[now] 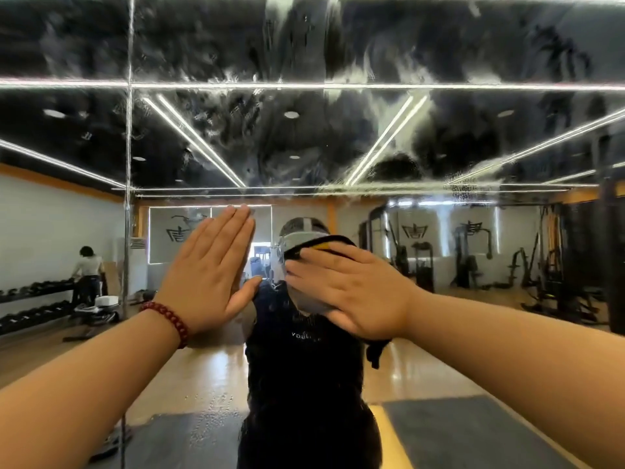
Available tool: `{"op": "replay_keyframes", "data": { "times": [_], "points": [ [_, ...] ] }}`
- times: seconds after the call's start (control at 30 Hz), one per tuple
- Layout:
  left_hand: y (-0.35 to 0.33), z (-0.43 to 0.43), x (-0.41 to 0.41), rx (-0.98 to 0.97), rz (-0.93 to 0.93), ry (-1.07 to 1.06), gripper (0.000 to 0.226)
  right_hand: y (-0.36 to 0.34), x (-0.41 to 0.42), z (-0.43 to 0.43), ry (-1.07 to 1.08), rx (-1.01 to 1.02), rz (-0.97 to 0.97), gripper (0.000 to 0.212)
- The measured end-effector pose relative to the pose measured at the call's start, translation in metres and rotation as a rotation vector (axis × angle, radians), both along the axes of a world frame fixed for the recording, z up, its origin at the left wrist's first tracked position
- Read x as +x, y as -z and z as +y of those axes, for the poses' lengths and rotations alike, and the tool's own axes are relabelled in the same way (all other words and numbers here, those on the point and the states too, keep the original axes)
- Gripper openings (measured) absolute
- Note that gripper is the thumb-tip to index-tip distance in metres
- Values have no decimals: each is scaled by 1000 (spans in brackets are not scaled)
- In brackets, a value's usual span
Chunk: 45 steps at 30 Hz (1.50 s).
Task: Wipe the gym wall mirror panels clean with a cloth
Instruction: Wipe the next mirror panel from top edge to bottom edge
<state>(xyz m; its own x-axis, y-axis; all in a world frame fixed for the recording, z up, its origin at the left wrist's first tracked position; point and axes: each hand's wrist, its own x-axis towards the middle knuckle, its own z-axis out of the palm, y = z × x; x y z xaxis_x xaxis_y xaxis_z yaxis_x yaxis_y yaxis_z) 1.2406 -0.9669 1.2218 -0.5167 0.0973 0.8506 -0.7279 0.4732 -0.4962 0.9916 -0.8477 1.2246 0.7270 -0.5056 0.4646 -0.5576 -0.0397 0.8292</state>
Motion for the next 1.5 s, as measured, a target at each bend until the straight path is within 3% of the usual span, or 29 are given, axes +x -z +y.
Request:
{"op": "replay_keyframes", "data": {
  "times": [0.07,0.1,0.2,0.27,0.37,0.5,0.57,0.63,0.73,0.8,1.03,1.1,1.23,1.3,1.4,1.5],
  "points": [
    [-1,1,1,-8,-9,-4,79,-11,-6,3,6,44,34,64],
    [-2,2,2,-8,-14,-1,79,-24,-6,4,-1,14,-46,66],
    [-12,3,9,-1,-25,38,77,-82,-4,14,31,-185,-542,68],
    [-23,0,13,-14,-54,40,77,-106,2,17,94,-270,-666,68],
    [-27,-7,16,-45,-101,15,78,-88,14,4,54,-246,-444,67],
    [-23,-10,18,-65,-106,43,79,1,20,-3,25,-42,-54,67],
    [-21,-9,24,-60,-115,55,79,12,16,-1,45,37,72,64],
    [-18,-10,34,-45,-128,52,80,-11,17,-4,16,-7,4,64],
    [-18,-17,52,-28,-135,6,81,-75,27,-3,40,-204,-389,68],
    [-17,-23,59,-28,-133,-17,81,-89,38,-9,72,-243,-465,67],
    [-16,-28,70,-9,-172,40,80,-12,52,-27,10,41,122,64],
    [-19,-30,81,-19,-188,37,79,-24,53,-26,-11,55,125,63],
    [-27,-40,104,-25,-158,-1,76,-80,74,-28,9,-176,-290,68],
    [-27,-46,110,-21,-127,3,75,-86,93,-37,41,-213,-378,69],
    [-23,-50,111,-24,-95,36,77,-59,110,-52,-14,-137,-122,68],
    [-22,-52,112,-41,-83,53,78,-32,108,-54,-22,64,155,65]
  ]
}}
